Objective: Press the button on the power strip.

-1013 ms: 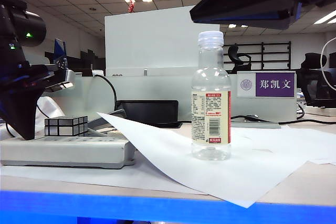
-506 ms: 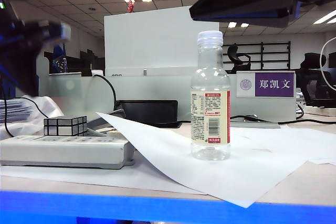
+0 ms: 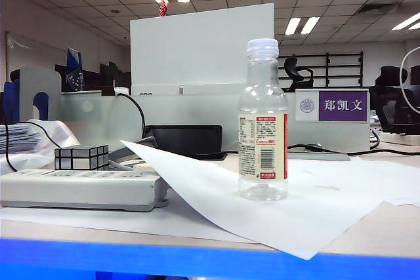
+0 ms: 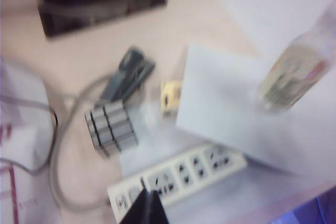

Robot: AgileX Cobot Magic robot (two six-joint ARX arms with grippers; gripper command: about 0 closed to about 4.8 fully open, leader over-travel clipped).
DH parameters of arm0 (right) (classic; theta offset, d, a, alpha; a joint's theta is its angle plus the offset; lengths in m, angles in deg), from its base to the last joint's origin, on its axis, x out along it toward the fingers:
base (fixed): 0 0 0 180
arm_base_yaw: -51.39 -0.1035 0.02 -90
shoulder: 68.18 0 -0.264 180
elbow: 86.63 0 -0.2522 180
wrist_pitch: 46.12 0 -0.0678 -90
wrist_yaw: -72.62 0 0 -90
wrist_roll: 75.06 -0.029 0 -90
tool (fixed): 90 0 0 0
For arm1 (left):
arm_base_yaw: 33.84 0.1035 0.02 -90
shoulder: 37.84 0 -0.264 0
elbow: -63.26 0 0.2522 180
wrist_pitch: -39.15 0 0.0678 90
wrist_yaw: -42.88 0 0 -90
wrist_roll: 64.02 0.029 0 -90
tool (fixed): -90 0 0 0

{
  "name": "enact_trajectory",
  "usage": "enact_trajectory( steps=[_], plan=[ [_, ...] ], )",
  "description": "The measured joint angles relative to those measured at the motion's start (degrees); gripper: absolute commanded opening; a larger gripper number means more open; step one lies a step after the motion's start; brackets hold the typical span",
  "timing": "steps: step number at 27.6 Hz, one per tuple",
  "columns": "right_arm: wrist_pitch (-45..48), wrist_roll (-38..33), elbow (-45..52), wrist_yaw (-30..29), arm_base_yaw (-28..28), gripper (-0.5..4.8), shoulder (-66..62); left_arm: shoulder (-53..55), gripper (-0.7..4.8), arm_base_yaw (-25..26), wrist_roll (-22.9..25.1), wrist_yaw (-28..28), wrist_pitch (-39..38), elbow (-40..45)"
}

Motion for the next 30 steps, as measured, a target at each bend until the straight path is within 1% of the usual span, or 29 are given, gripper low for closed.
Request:
enact_trajectory(
  steps=[2, 5, 8, 12, 14, 16, 18, 19, 20, 21, 22, 23, 24, 26, 28, 30],
  plan=[
    [1.6, -0.2, 0.0, 0.1, 0.8, 0.03, 1.5, -4.7, -0.05, 0.0, -0.6, 0.5, 2.0, 2.2],
    [3.3, -1.9, 0.0, 0.2, 2.5, 0.03, 4.0, -12.1, -0.05, 0.0, -2.7, 0.5, 3.0, 5.5],
    [3.3, -3.6, 0.0, 0.2, 4.9, 0.04, 7.1, -18.3, -0.05, 0.0, -4.4, 0.6, 5.0, 8.8],
    [2.9, -5.2, 0.0, 0.2, 8.7, 0.03, 12.4, -28.4, -0.05, 0.0, -7.1, 0.0, 5.3, 14.4],
    [1.2, -5.4, 0.0, 2.1, 12.2, 0.03, 17.5, -35.8, -0.05, 0.0, -8.4, -3.4, 6.7, 17.5],
    [-3.1, -5.4, 0.0, 6.5, 15.7, 0.03, 23.1, -45.2, -0.05, 0.0, -9.2, -7.5, 6.7, 21.7],
    [-8.4, -5.5, 0.0, 9.8, 19.4, 0.03, 28.5, -50.7, -0.05, 0.0, -9.6, -8.3, 6.8, 24.5],
    [-10.4, -5.5, 0.0, 10.1, 20.6, 0.03, 30.4, -52.1, -0.05, 0.0, -9.9, -8.3, 6.9, 25.2],
    [-13.6, -5.5, 0.6, 10.2, 22.8, 0.03, 33.7, -54.2, -0.05, 0.0, -11.4, -8.4, 7.7, 27.0],
    [-14.9, -5.5, 1.1, 10.3, 23.9, 0.03, 35.3, -54.2, -0.05, 0.0, -12.6, -8.3, 7.6, 27.7],
    [-16.9, -6.2, 2.7, 10.2, 26.3, 0.03, 38.7, -54.2, -0.05, 0.0, -15.0, -8.3, 8.0, 29.2],
    [-17.8, -7.1, 3.6, 10.3, 27.2, 0.03, 40.5, -54.2, -0.05, 0.0, -16.0, -7.8, 8.4, 30.2],
    [-19.5, -10.3, 5.6, 10.6, 29.3, 0.03, 44.4, -54.2, -0.05, 0.0, -17.3, -6.1, 10.6, 32.3],
    [-19.8, -13.2, 6.7, 11.2, 30.7, 0.03, 45.1, -54.2, -0.05, 0.0, -17.9, -4.5, 13.0, 33.9],
    [-21.3, -15.9, 7.2, 11.1, 32.3, 0.03, 45.0, -54.2, -0.05, 0.0, -19.3, -3.3, 17.2, 35.5],
    [-21.7, -17.2, 7.5, 10.7, 32.5, 0.03, 44.7, -54.2, -0.05, 0.0, -20.7, -3.3, 19.4, 36.3]
  ],
)
